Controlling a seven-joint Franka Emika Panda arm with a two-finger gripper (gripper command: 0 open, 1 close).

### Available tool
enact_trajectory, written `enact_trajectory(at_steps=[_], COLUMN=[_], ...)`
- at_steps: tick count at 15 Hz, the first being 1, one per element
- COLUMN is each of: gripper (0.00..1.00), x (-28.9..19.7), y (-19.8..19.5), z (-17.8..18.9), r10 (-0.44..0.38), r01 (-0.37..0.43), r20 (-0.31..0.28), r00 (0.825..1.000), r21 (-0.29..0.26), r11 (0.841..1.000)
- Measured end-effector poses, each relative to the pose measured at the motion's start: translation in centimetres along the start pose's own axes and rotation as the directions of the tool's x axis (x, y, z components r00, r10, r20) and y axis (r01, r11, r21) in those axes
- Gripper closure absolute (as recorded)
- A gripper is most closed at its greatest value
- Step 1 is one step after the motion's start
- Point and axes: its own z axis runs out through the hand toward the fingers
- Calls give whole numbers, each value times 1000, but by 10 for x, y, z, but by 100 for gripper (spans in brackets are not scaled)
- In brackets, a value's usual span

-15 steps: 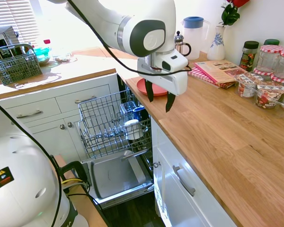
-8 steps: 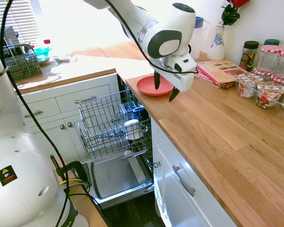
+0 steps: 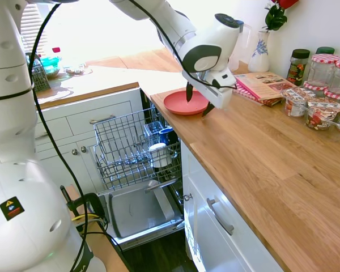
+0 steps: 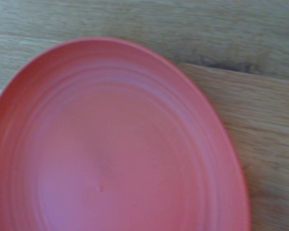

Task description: Put the plate in the dishwasher

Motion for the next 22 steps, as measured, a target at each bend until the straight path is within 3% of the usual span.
enact_trajectory(at_steps=[5, 22], gripper=[100, 100], x=[-2, 9], y=[-11, -9], z=[19, 32], r10=[-3, 19], r01=[3, -19], r20=[2, 7], r00=[1000, 1000], r21=[-2, 8], r11=[1000, 1000])
